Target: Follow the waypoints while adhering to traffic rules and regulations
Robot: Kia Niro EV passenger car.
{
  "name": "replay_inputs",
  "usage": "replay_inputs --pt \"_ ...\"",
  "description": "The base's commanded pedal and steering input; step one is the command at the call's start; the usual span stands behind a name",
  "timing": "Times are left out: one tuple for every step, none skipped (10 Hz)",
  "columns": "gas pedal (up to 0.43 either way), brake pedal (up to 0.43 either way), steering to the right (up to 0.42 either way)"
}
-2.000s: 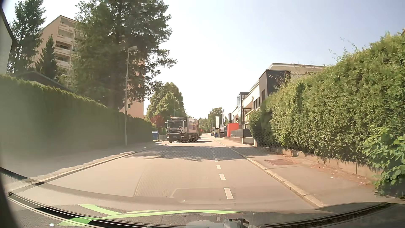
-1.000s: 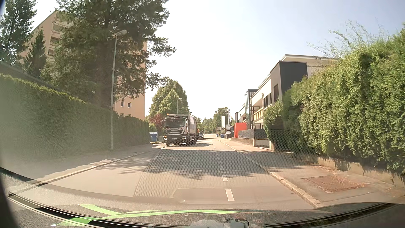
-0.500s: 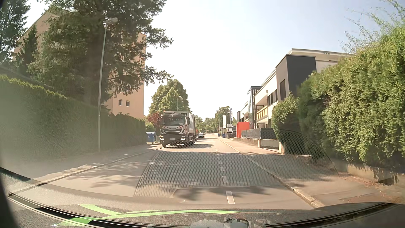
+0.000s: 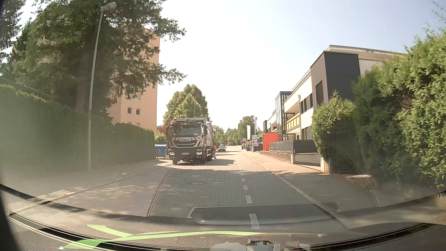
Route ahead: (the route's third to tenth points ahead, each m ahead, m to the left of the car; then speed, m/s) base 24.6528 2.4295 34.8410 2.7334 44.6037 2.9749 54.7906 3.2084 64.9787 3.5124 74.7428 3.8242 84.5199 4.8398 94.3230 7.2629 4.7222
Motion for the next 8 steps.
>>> replay_inputs --pt "0.209 0.000 -0.013" --pt "0.209 0.000 -0.013" --pt "0.209 0.000 -0.013" --pt "0.209 0.000 -0.013" --pt "0.209 0.000 -0.013" --pt "0.209 0.000 -0.012" --pt "0.209 0.000 -0.011" --pt "0.209 0.000 -0.010"
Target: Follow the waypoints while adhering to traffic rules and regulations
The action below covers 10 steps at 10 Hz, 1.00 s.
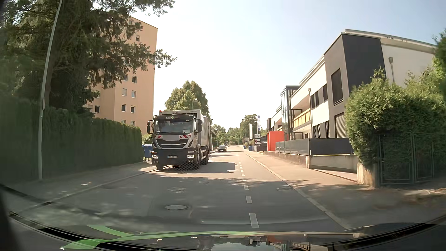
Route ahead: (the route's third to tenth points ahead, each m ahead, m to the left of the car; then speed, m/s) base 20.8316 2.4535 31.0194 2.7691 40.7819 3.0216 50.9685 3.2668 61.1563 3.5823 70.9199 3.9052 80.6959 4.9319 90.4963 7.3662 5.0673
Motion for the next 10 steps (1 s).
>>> replay_inputs --pt "0.209 0.000 -0.009" --pt "0.209 0.000 -0.009" --pt "0.209 0.000 -0.009" --pt "0.209 0.000 -0.008" --pt "0.209 0.000 -0.007" --pt "0.209 0.000 -0.007" --pt "0.209 0.000 -0.007" --pt "0.209 0.000 -0.007" --pt "0.209 0.000 -0.007" --pt "0.209 0.000 -0.007"
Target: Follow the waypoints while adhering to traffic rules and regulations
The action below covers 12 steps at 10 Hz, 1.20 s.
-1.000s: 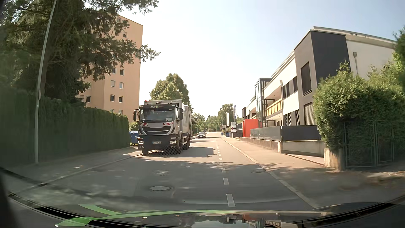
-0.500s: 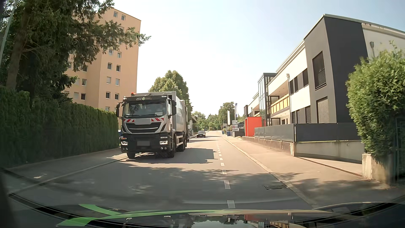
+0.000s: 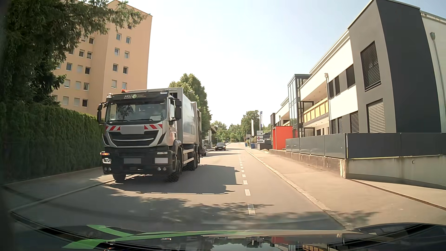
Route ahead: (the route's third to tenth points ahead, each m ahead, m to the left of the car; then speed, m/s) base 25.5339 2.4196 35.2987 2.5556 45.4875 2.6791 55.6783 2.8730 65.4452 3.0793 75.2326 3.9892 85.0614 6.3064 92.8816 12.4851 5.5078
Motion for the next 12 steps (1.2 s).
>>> replay_inputs --pt "0.197 0.000 -0.007" --pt "0.197 0.000 -0.007" --pt "0.197 0.000 -0.007" --pt "0.197 0.000 -0.007" --pt "0.197 0.000 -0.006" --pt "0.197 0.000 -0.006" --pt "0.197 0.000 -0.006" --pt "0.197 0.000 -0.006" --pt "0.197 0.000 -0.006" --pt "0.197 0.000 -0.006" --pt "0.197 0.000 -0.006" --pt "0.197 0.000 -0.006"
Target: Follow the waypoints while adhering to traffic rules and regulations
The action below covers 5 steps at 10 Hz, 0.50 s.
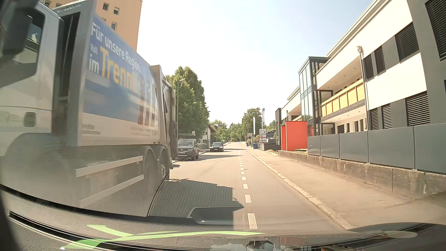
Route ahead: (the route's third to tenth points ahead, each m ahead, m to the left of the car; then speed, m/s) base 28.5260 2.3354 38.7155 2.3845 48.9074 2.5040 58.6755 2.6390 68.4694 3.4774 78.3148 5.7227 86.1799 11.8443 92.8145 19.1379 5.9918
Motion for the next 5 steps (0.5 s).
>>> replay_inputs --pt "0.197 0.000 -0.006" --pt "0.197 0.000 -0.006" --pt "0.197 0.000 -0.006" --pt "0.197 0.000 -0.005" --pt "0.197 0.000 -0.004"
